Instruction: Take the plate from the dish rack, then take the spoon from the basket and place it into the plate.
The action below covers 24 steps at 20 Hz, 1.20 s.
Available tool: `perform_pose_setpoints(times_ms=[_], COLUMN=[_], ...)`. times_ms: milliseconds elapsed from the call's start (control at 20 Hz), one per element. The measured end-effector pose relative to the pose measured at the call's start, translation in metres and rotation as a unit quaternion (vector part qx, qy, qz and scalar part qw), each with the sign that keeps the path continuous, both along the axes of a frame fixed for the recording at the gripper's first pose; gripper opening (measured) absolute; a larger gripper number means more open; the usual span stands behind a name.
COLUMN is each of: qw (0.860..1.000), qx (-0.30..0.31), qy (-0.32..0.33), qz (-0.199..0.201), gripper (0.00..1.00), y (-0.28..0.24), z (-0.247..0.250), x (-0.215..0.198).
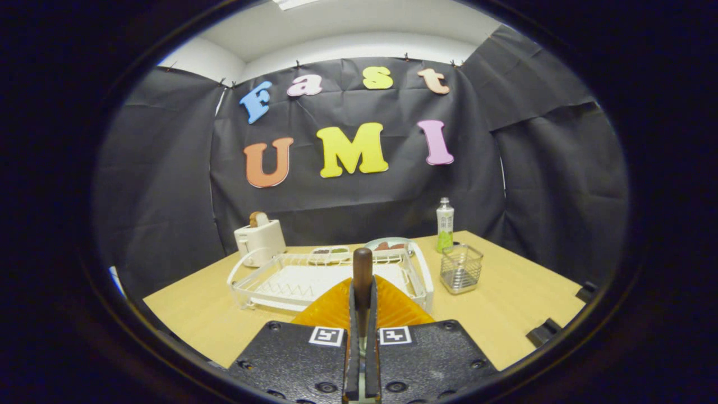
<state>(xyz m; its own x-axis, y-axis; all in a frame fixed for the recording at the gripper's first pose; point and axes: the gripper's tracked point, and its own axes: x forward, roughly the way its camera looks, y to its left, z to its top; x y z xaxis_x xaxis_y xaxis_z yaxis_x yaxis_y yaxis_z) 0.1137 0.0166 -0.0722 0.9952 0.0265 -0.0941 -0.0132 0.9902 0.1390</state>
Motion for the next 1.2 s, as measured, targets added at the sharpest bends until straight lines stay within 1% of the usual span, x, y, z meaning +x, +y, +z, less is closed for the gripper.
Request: perform_pose_setpoints(times_ms=[300,450,600,700,800,850,1050,1200], qw=[0.999,0.999,0.999,0.998,0.996,0.995,0.996,0.997], qx=[-0.027,-0.029,-0.028,-0.032,-0.045,-0.052,-0.056,-0.052], qy=[0.0,0.009,0.002,-0.01,-0.016,-0.017,-0.012,-0.013], qz=[-0.023,-0.033,-0.041,-0.05,-0.074,-0.082,-0.062,-0.058], gripper=[0.1,0.14,0.18,0.52,0.86,1.0,1.0,1.0], y=[-0.004,-0.015,-0.023,-0.031,-0.045,-0.046,-0.038,-0.039], z=[-0.021,-0.032,-0.028,-0.024,-0.02,-0.022,-0.02,-0.01], x=[-0.005,-0.003,-0.004,-0.006,-0.012,-0.009,-0.016,-0.024])
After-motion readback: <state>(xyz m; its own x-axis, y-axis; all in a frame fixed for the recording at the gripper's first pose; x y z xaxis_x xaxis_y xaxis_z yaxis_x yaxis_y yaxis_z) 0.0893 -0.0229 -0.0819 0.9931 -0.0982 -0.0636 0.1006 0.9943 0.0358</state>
